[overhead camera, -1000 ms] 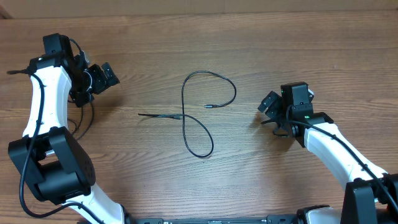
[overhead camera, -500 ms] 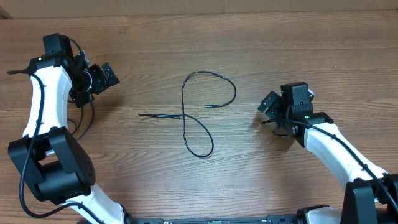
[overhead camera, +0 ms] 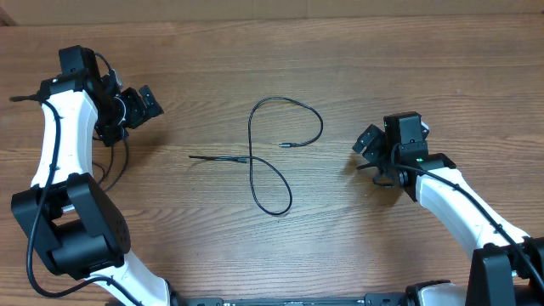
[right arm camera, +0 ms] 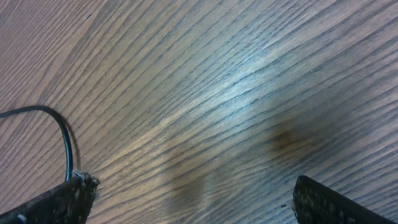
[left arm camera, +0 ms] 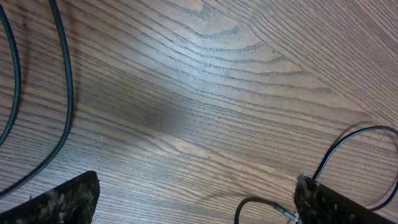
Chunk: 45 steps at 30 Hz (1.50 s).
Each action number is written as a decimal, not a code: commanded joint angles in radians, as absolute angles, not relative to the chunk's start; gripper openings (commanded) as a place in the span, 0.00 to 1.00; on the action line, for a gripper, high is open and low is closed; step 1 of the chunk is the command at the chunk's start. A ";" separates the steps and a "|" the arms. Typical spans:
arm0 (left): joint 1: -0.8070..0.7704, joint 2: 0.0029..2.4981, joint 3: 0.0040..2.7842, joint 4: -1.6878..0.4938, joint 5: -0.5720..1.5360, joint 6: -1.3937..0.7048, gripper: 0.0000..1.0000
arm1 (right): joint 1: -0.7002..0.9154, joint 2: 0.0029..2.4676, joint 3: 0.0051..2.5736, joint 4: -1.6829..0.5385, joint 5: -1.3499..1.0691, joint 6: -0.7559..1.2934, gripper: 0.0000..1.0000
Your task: Untangle cables
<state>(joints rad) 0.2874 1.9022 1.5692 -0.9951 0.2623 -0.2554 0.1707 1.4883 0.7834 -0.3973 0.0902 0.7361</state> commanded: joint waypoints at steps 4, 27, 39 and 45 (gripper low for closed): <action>0.275 1.912 1.564 -0.991 0.281 -0.262 0.99 | 0.168 1.483 0.772 -0.395 0.104 0.733 1.00; 0.275 1.912 1.564 -0.991 0.281 -0.262 0.99 | 0.635 1.483 0.772 -0.004 0.106 0.883 1.00; 0.275 1.912 1.564 -0.991 0.281 -0.262 1.00 | 0.804 1.483 0.772 -0.313 0.025 0.883 1.00; 0.274 1.912 1.564 -0.991 0.281 -0.262 0.99 | 0.797 1.483 0.772 -0.279 0.200 0.926 0.07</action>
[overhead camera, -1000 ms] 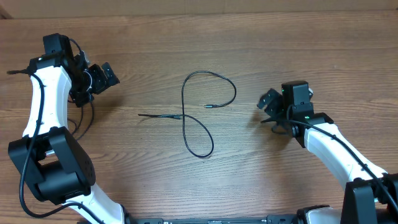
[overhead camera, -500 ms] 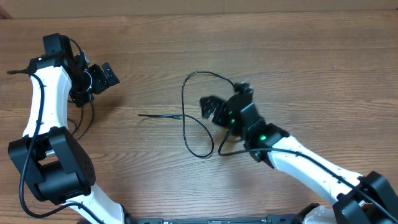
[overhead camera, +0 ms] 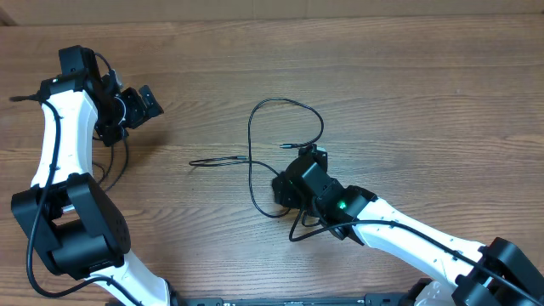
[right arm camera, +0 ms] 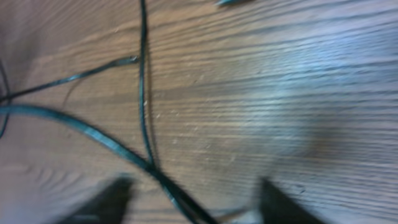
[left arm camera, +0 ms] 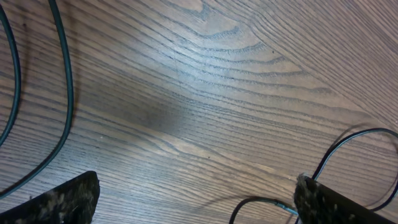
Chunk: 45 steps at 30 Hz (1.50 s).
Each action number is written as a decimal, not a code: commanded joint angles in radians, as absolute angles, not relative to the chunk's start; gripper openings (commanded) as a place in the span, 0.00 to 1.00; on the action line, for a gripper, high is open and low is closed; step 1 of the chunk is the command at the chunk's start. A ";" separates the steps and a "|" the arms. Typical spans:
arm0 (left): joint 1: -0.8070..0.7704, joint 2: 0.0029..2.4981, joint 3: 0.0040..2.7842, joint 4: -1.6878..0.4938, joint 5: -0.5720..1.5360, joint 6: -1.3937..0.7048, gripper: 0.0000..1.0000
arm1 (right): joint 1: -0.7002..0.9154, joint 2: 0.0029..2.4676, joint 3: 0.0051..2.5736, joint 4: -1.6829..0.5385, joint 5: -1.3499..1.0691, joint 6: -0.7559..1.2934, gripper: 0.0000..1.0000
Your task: Untangle cables
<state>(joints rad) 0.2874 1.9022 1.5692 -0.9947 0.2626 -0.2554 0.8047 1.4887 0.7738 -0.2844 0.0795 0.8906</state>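
A thin black cable (overhead camera: pixel 285 102) lies in a figure-eight at the table's middle. One strand (overhead camera: pixel 212 160) runs out to the left, and a plug end (overhead camera: pixel 289 146) points into the upper loop. My right gripper (overhead camera: pixel 289 177) hangs over the lower loop, partly hiding it. The right wrist view is blurred. It shows two strands crossing (right arm camera: pixel 152 165) just ahead of the right gripper (right arm camera: pixel 196 208), which is open with nothing held. My left gripper (overhead camera: pixel 140 106) stands open at the far left, away from the cable. Part of the loop (left arm camera: pixel 348 143) and a plug tip (left arm camera: pixel 283 206) show near its right finger (left arm camera: pixel 336 205).
The bare wooden table (overhead camera: pixel 408 76) spreads around the cable. The left arm's own dark leads (left arm camera: pixel 65 93) hang at the left of the left wrist view. The right arm (overhead camera: pixel 408 229) reaches in from the lower right corner.
My right gripper was at the table's right side, clear of the cable. Now it is at the centre over the lower loop, still open. The left arm has barely moved.
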 commanded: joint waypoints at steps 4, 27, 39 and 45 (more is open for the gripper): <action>0.274 1.912 1.564 -0.991 0.281 -0.262 1.00 | 0.796 1.483 0.772 -0.321 0.275 0.974 0.04; 0.271 1.912 1.564 -0.991 0.281 -0.262 0.99 | 0.749 1.417 0.790 -0.562 0.390 1.119 0.04; 0.271 1.912 1.564 -0.991 0.281 -0.262 0.99 | 0.694 1.363 0.817 -0.907 0.389 1.125 0.68; 0.271 1.912 1.564 -0.991 0.281 -0.262 1.00 | 0.694 1.365 0.817 -0.891 0.383 1.126 0.44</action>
